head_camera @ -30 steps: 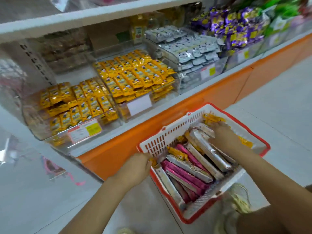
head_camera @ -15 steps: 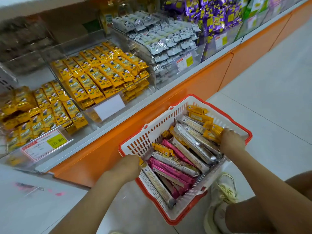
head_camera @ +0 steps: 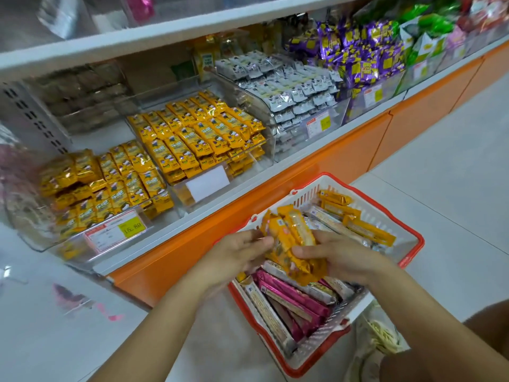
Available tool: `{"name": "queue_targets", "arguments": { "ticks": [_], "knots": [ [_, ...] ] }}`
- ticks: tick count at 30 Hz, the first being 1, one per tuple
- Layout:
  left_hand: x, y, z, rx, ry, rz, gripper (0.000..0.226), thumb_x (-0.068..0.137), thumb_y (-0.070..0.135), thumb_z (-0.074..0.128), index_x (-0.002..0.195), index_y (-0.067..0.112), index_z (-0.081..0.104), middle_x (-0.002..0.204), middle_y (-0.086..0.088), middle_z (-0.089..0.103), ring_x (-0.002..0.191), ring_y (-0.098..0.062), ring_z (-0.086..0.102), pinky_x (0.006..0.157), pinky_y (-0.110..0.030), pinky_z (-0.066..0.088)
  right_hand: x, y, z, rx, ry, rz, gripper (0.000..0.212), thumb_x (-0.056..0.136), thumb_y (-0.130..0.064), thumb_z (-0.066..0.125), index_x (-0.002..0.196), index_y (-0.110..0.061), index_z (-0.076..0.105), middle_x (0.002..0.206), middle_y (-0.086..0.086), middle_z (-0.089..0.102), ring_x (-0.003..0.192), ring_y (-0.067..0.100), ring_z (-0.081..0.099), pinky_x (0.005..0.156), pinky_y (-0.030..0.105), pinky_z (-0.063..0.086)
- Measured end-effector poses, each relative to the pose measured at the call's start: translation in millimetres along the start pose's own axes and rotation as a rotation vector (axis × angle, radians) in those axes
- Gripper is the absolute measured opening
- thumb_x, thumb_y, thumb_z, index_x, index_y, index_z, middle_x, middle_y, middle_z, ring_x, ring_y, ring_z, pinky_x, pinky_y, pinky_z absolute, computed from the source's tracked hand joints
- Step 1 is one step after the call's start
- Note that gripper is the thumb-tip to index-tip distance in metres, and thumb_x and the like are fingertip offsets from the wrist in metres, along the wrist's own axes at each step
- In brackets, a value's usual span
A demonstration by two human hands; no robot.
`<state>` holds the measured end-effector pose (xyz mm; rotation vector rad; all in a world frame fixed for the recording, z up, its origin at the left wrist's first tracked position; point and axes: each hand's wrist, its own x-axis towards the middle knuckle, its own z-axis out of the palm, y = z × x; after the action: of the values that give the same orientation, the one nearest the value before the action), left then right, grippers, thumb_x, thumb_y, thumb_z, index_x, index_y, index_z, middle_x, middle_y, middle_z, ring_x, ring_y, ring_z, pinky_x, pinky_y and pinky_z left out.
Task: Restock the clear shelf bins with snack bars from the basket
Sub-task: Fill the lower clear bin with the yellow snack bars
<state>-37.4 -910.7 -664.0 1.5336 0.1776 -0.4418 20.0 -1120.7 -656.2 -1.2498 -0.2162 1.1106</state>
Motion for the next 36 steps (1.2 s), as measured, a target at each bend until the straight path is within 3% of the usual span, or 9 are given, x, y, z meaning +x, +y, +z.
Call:
{"name": "queue_targets", "arguments": {
  "ticks": [6, 9, 13, 18, 23, 26, 30, 33, 36],
  "knots": [
    [-34, 7, -2, -0.247, 0.119, 0.088, 0.057, 0.074, 0.034, 0.074, 0.118, 0.0, 0.061, 0.117, -0.027, 0.063, 0.107, -0.047, 0.053, 0.102, -0.065, 0.03, 6, 1, 52, -0.026, 0.012, -0.08, 0.022, 0.092, -0.008, 0.056, 0.112, -0.015, 0.06, 0.099, 0.007, 0.072, 0.088, 0.021, 0.07, 0.072, 0.032, 0.057],
    [-52, 7, -10, -0.314, 0.166, 0.098, 0.052, 0.077, 0.022, 0.068, 0.124, 0.002, 0.056, 0.116, -0.018, 0.066, 0.109, -0.037, 0.061, 0.099, -0.054, 0.044, 10, 2, 66, -0.141, 0.046, -0.095, 0.027, 0.094, -0.008, 0.052, 0.119, -0.014, 0.061, 0.111, 0.007, 0.07, 0.099, 0.022, 0.068, 0.078, 0.029, 0.055],
    [-70, 2, -23, -0.432, 0.298, 0.062, 0.05, 0.071, 0.018, 0.068, 0.118, 0.002, 0.06, 0.106, -0.014, 0.071, 0.088, -0.023, 0.071, 0.074, -0.036, 0.059, 15, 4, 82, -0.24, 0.109, -0.134, 0.022, 0.094, -0.009, 0.053, 0.112, -0.016, 0.063, 0.093, -0.002, 0.074, 0.079, 0.008, 0.07, 0.06, 0.017, 0.05],
    [-86, -3, -33, -0.417, 0.345, 0.013, 0.05, 0.063, 0.021, 0.073, 0.109, 0.003, 0.063, 0.098, -0.012, 0.073, 0.086, -0.022, 0.071, 0.077, -0.035, 0.058, 27, 3, 98, -0.231, 0.158, -0.247, 0.029, 0.091, -0.015, 0.058, 0.119, -0.02, 0.056, 0.099, 0.009, 0.071, 0.088, 0.021, 0.069, 0.062, 0.025, 0.052],
    [-93, 8, -43, -0.445, 0.349, 0.062, 0.051, 0.063, 0.018, 0.072, 0.11, 0.001, 0.064, 0.097, -0.013, 0.073, 0.079, -0.019, 0.072, 0.062, -0.028, 0.057, 40, -2, 109, -0.146, 0.16, -0.271, 0.032, 0.081, -0.027, 0.063, 0.112, -0.024, 0.069, 0.116, 0.012, 0.067, 0.104, 0.035, 0.064, 0.086, 0.06, 0.047],
    [-94, 15, -54, -0.449, 0.383, 0.104, 0.048, 0.063, 0.018, 0.072, 0.108, 0.001, 0.066, 0.099, -0.013, 0.073, 0.082, -0.02, 0.071, 0.069, -0.032, 0.059, 47, -9, 114, -0.091, 0.153, -0.289, 0.033, 0.082, -0.031, 0.063, 0.115, -0.025, 0.068, 0.106, 0.008, 0.07, 0.094, 0.032, 0.066, 0.079, 0.055, 0.047],
    [-96, 20, -65, -0.466, 0.408, 0.14, 0.042, 0.064, 0.017, 0.072, 0.103, 0.005, 0.068, 0.102, -0.013, 0.072, 0.088, -0.02, 0.07, 0.078, -0.033, 0.058, 61, -17, 128, 0.022, 0.149, -0.282, 0.037, 0.084, -0.03, 0.058, 0.114, -0.008, 0.062, 0.103, 0.01, 0.071, 0.091, 0.022, 0.069, 0.079, 0.036, 0.054],
    [-96, 20, -68, -0.489, 0.469, 0.127, 0.042, 0.062, 0.016, 0.073, 0.102, 0.006, 0.068, 0.103, -0.012, 0.072, 0.09, -0.021, 0.07, 0.08, -0.034, 0.058, 66, -21, 139, -0.058, 0.126, -0.249, 0.034, 0.091, -0.031, 0.057, 0.115, -0.007, 0.063, 0.107, 0.011, 0.071, 0.099, 0.025, 0.069, 0.088, 0.042, 0.053],
    [-97, 19, -70, -0.505, 0.504, 0.122, 0.042, 0.062, 0.015, 0.072, 0.103, 0.005, 0.068, 0.104, -0.013, 0.072, 0.093, -0.023, 0.069, 0.082, -0.036, 0.057, 70, -23, 143, -0.221, 0.14, -0.275, 0.036, 0.079, -0.035, 0.067, 0.108, -0.013, 0.067, 0.105, 0.01, 0.069, 0.099, 0.027, 0.067, 0.091, 0.048, 0.051]
  ]
}}
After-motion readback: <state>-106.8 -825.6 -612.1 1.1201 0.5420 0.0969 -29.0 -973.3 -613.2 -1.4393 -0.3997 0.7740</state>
